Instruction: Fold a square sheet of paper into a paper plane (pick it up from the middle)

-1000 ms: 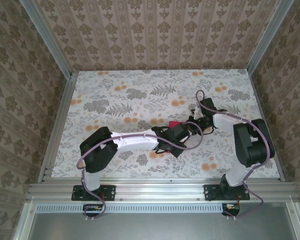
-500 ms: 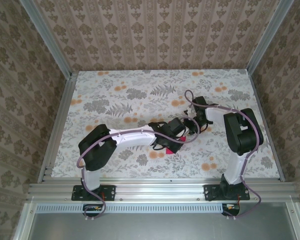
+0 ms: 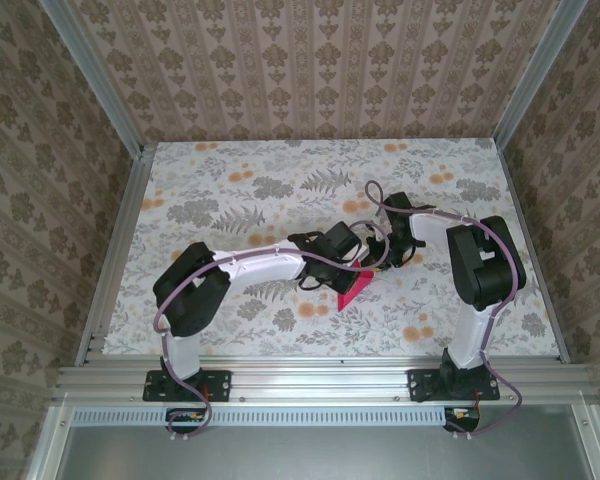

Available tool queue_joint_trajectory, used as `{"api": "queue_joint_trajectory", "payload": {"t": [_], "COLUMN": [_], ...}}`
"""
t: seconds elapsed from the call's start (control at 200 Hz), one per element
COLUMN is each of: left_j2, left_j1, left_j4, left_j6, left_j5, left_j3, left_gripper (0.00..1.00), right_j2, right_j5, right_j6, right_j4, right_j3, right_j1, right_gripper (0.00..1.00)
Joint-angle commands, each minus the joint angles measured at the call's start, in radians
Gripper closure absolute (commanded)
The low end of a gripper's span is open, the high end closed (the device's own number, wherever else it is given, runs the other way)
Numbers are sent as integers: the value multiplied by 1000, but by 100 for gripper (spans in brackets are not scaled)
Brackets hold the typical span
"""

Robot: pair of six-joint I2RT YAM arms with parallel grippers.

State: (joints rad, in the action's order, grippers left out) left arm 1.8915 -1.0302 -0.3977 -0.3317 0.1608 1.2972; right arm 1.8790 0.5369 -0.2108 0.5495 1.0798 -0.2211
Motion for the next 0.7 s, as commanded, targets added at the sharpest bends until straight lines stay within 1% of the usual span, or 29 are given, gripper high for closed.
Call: {"api": "queue_joint_trajectory", "payload": {"t": [0.0, 0.29, 0.47, 0.695], "left_j2": [23, 51, 48, 50], "left_j1": [9, 17, 21, 31], "left_j4": [-18, -13, -4, 16], "left_j6": [30, 19, 1, -4], "left_j5": [3, 7, -12, -10], "left_j3": [22, 22, 5, -3], "left_gripper": [100, 100, 100, 100], "right_j2": [28, 23, 17, 19], "right_j5": [-34, -21, -17, -11], "right_j6": [15, -3, -18, -17], "right_j4": [52, 43, 35, 33], "right_j3": [10, 8, 2, -6], "right_j1": [-6, -7, -7, -7], "right_gripper": [89, 88, 87, 87]}}
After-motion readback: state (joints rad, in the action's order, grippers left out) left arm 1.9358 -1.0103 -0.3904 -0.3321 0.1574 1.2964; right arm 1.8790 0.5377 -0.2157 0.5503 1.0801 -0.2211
